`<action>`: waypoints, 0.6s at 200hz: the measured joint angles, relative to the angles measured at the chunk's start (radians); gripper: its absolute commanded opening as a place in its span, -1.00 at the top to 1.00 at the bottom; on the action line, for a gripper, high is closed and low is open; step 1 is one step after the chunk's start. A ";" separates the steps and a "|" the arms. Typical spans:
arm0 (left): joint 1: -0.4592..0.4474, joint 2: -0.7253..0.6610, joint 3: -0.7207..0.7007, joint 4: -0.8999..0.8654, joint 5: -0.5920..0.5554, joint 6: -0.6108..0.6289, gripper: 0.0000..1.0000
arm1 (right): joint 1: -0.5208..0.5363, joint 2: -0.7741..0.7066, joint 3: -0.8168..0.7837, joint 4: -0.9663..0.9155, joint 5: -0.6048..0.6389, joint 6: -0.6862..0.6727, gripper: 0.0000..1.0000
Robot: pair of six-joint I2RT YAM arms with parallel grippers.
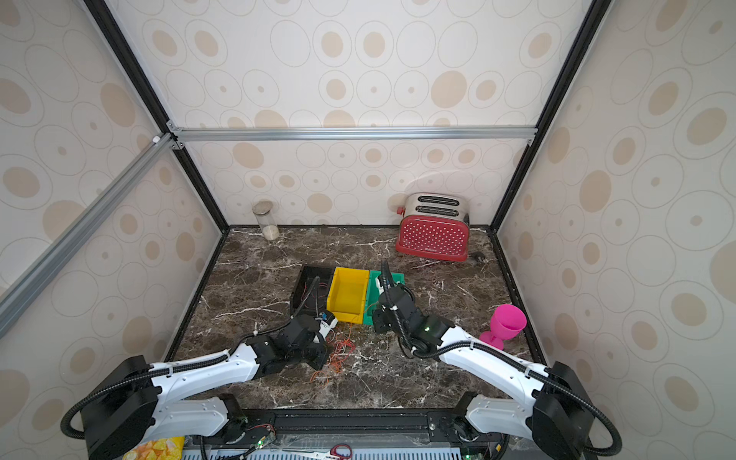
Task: Untangle and sort cables by color
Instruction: Untie the cable.
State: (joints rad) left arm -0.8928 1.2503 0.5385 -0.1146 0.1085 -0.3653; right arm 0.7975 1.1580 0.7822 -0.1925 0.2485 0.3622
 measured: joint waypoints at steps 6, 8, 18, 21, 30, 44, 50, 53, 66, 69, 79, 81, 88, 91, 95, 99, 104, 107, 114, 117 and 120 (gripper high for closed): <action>-0.011 0.009 0.006 0.000 0.000 0.008 1.00 | -0.006 -0.008 -0.002 0.002 0.003 -0.001 1.00; -0.015 0.011 0.008 0.000 0.000 0.010 1.00 | -0.008 -0.011 -0.002 0.003 0.003 -0.002 1.00; -0.034 0.028 0.021 0.000 -0.002 0.023 1.00 | -0.019 -0.019 -0.002 0.005 0.004 -0.004 1.00; -0.039 0.033 0.026 0.000 -0.002 0.025 1.00 | -0.023 -0.021 -0.002 0.006 0.004 -0.004 1.00; -0.049 0.050 0.040 -0.001 -0.003 0.034 1.00 | -0.031 -0.027 -0.002 0.008 0.004 -0.004 1.00; -0.061 0.076 0.059 -0.004 -0.010 0.048 1.00 | -0.042 -0.037 -0.002 0.009 0.004 -0.003 1.00; -0.066 0.090 0.068 -0.006 -0.014 0.054 1.00 | -0.048 -0.043 -0.002 0.009 0.002 -0.002 1.00; -0.069 0.097 0.072 -0.008 -0.017 0.057 1.00 | -0.050 -0.045 -0.002 0.010 -0.001 0.000 1.00; -0.082 0.123 0.087 -0.018 -0.031 0.071 1.00 | -0.066 -0.058 -0.002 0.011 -0.016 0.010 1.00; -0.085 0.128 0.090 -0.021 -0.033 0.074 1.00 | -0.071 -0.061 -0.002 0.011 -0.018 0.013 1.00; -0.098 0.147 0.098 -0.030 -0.041 0.084 1.00 | -0.092 -0.071 -0.002 0.011 -0.032 0.024 1.00; -0.099 0.149 0.100 -0.031 -0.041 0.085 1.00 | -0.095 -0.073 -0.002 0.011 -0.034 0.026 1.00; -0.107 0.159 0.104 -0.035 -0.046 0.092 1.00 | -0.110 -0.079 -0.002 0.010 -0.040 0.035 1.00; -0.111 0.163 0.106 -0.035 -0.047 0.095 1.00 | -0.118 -0.082 -0.002 0.010 -0.043 0.042 1.00; -0.114 0.166 0.108 -0.035 -0.049 0.098 1.00 | -0.128 -0.086 -0.002 0.009 -0.048 0.047 1.00; -0.118 0.169 0.110 -0.034 -0.050 0.102 1.00 | -0.137 -0.089 -0.002 0.008 -0.051 0.051 1.00; -0.122 0.172 0.114 -0.035 -0.051 0.106 1.00 | -0.148 -0.094 -0.002 0.008 -0.055 0.061 1.00; -0.125 0.173 0.116 -0.035 -0.053 0.109 1.00 | -0.155 -0.096 -0.002 0.007 -0.058 0.066 1.00; -0.131 0.177 0.120 -0.035 -0.054 0.116 1.00 | -0.172 -0.103 -0.002 0.005 -0.066 0.077 1.00; -0.135 0.179 0.122 -0.034 -0.053 0.119 1.00 | -0.178 -0.105 -0.002 0.004 -0.068 0.084 1.00; -0.138 0.180 0.123 -0.034 -0.054 0.121 1.00 | -0.185 -0.108 -0.002 0.004 -0.070 0.087 1.00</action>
State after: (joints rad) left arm -1.0306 1.4307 0.6613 -0.1486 0.0544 -0.2440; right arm 0.6128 1.0500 0.7803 -0.1886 0.1783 0.4492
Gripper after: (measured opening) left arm 0.048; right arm 0.041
